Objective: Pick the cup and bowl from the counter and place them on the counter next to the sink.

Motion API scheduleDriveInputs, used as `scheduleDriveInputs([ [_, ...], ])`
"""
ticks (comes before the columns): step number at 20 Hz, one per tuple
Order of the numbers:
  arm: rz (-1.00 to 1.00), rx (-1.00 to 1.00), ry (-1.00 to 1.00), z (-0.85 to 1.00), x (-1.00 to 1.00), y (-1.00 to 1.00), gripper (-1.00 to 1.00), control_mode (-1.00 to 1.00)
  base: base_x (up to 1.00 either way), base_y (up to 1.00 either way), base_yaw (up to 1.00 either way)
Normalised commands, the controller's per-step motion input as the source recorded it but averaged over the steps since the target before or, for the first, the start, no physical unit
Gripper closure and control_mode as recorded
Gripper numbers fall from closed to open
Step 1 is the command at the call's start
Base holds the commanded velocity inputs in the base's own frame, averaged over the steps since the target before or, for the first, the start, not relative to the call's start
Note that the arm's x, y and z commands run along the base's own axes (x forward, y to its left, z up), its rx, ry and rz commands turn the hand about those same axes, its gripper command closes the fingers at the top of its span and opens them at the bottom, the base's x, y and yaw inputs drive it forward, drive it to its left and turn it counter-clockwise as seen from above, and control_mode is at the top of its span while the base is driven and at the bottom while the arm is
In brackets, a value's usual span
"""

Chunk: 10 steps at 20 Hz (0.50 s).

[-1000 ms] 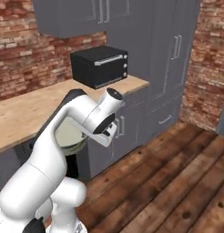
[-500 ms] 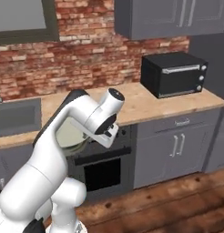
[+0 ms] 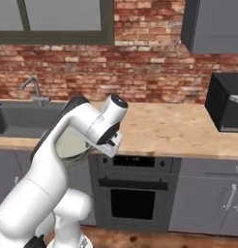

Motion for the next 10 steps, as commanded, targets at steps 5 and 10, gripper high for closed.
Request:
scheduleDriveInputs([
  [5, 0.0, 0.0, 0.0, 0.0, 0.0, 0.0, 1.0, 1.0, 0.74, -0.58, 0.27],
  [10, 0.0, 0.0, 0.0, 0.0, 0.0, 0.0, 1.0, 1.0, 0.71, -0.15, 0.01],
])
